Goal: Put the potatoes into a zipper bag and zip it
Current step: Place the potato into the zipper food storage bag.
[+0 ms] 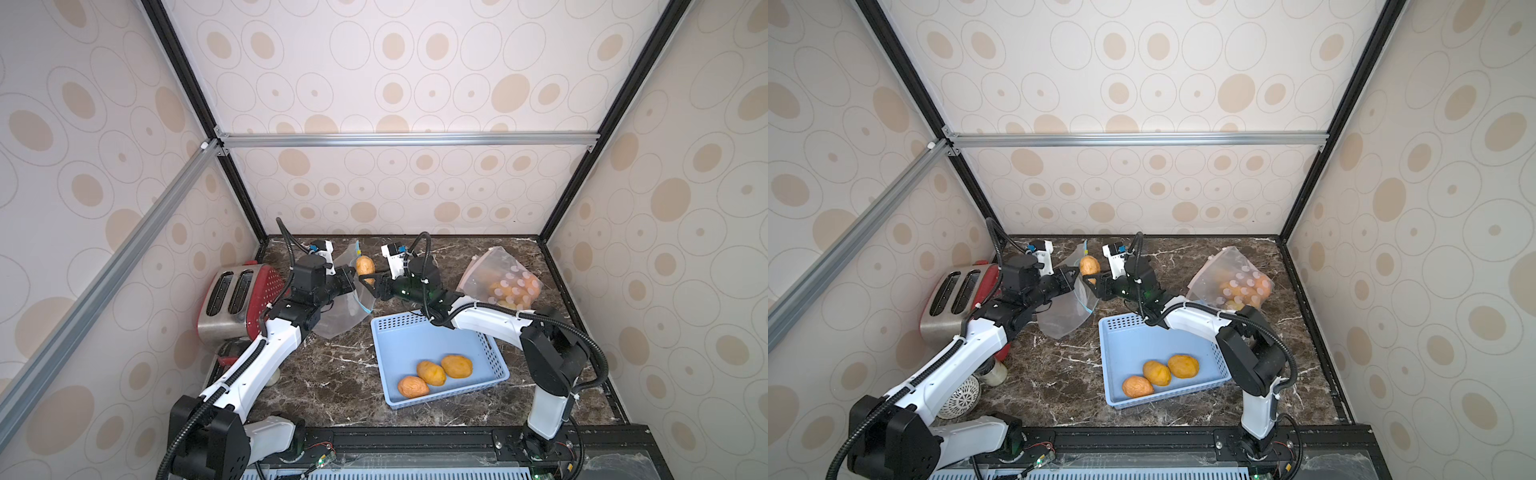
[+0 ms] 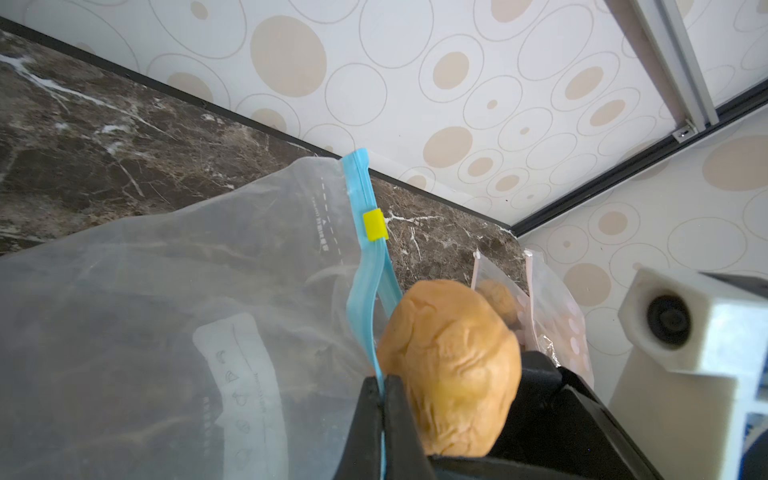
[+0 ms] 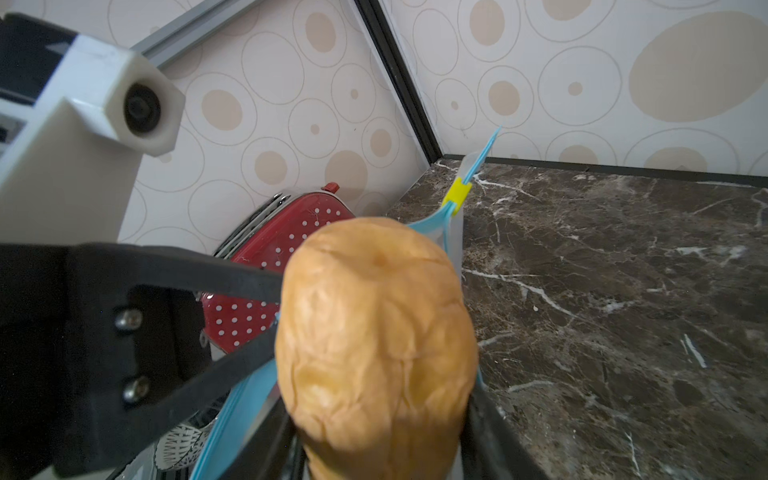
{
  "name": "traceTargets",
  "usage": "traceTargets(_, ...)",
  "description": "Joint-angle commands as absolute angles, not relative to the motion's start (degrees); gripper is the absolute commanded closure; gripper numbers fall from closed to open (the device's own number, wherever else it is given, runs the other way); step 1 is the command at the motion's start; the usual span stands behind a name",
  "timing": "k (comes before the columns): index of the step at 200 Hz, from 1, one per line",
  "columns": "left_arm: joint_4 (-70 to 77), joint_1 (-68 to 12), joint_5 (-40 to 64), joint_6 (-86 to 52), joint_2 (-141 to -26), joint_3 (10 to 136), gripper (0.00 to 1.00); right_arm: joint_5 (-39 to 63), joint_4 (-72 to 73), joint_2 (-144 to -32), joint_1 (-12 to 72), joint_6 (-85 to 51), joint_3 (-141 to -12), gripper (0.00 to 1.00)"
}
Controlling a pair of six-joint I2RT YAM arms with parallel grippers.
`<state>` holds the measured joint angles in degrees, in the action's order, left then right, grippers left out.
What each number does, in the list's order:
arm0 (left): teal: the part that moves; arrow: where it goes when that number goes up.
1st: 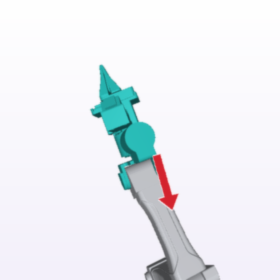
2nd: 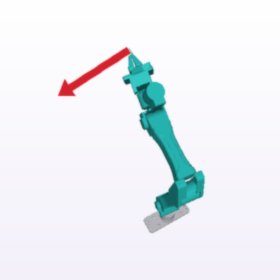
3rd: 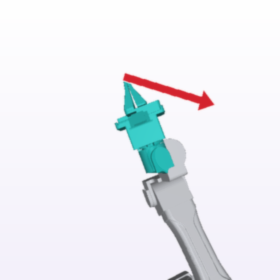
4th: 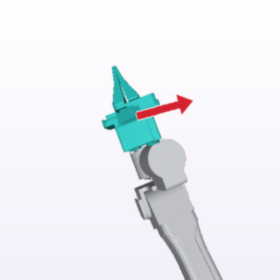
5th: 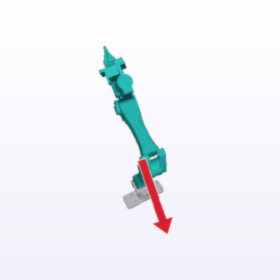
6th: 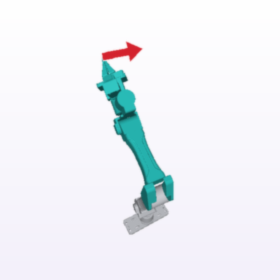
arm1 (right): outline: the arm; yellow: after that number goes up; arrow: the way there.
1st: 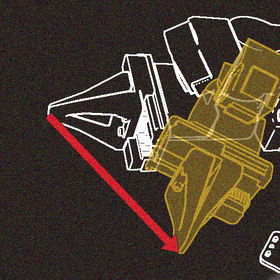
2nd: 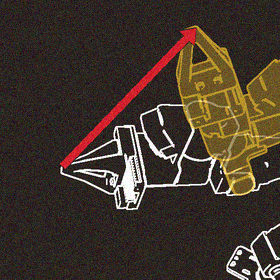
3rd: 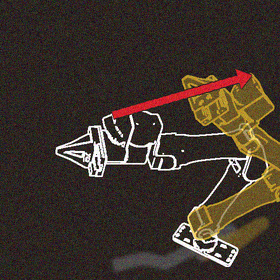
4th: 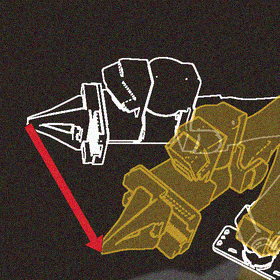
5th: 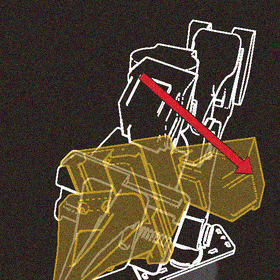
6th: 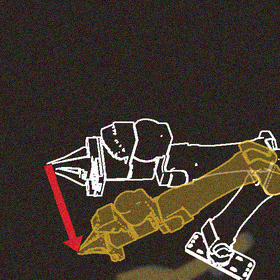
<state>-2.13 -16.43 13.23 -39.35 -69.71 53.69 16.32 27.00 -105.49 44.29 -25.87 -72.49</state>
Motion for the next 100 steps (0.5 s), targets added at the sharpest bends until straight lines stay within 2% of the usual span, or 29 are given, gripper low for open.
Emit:
traceTargets(1,1.00,-15.89,11.80,-40.78,-68.51,53.75,1.00,20.41,23.78,-105.98,44.99,-22.45,-74.52,0.74)
traceTargets(59,1.93,-15.66,12.87,-39.20,-68.20,53.51,1.00,22.95,17.86,-106.11,44.95,-17.74,-76.42,0.70)
traceTargets(100,1.67,-15.66,13.62,-38.23,-68.01,53.25,1.00,22.62,15.03,-106.79,44.99,-16.52,-77.86,0.56)
